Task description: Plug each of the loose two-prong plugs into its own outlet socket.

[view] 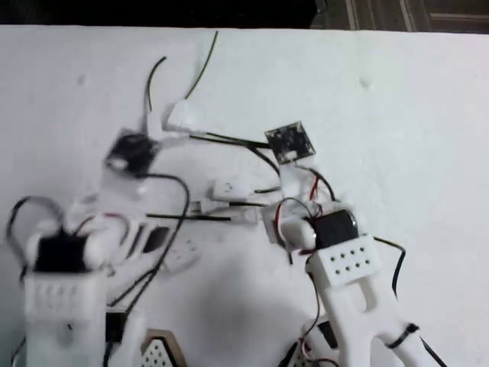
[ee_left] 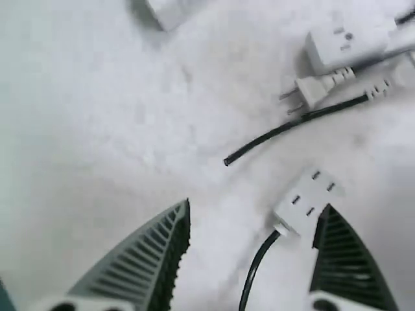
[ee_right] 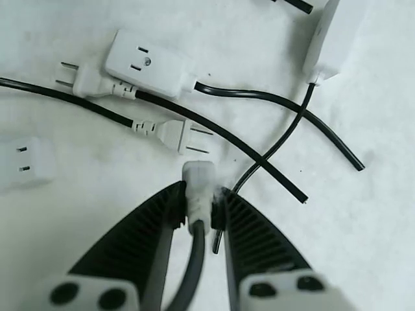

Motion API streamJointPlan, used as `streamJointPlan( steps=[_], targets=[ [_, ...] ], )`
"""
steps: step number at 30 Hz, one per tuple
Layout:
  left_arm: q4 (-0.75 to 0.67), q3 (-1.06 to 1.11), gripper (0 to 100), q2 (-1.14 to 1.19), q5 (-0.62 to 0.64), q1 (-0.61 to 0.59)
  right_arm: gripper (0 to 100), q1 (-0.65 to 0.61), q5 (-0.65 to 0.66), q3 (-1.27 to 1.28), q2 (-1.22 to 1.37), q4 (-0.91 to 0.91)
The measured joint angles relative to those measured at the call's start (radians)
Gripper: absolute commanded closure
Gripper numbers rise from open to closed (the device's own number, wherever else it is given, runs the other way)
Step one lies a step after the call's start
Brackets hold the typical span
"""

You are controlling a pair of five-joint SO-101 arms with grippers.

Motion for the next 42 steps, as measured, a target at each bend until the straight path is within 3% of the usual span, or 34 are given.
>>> streamJointPlan(
  steps=[8,11,16,21,34,42],
  targets=[
    [-0.072,0.161,70,-0.081,-0.002,-0.204,98.1,-0.224,0.000,0.037,-0.107,0.074],
    [-0.169,0.255,70,-0.083,-0.002,-0.292,98.1,-0.321,0.000,0.078,-0.107,0.023],
    [-0.331,0.423,70,-0.083,-0.002,-0.370,98.1,-0.377,-0.026,0.086,-0.058,-0.068],
    [-0.391,0.466,70,-0.083,0.003,-0.436,98.1,-0.448,-0.094,0.086,0.032,-0.158],
    [-0.402,0.470,70,-0.083,0.046,-0.463,98.1,-0.499,-0.126,0.086,0.216,-0.336],
    [-0.402,0.470,70,-0.083,0.046,-0.460,98.1,-0.502,-0.163,0.017,0.391,-0.348]
  ],
)
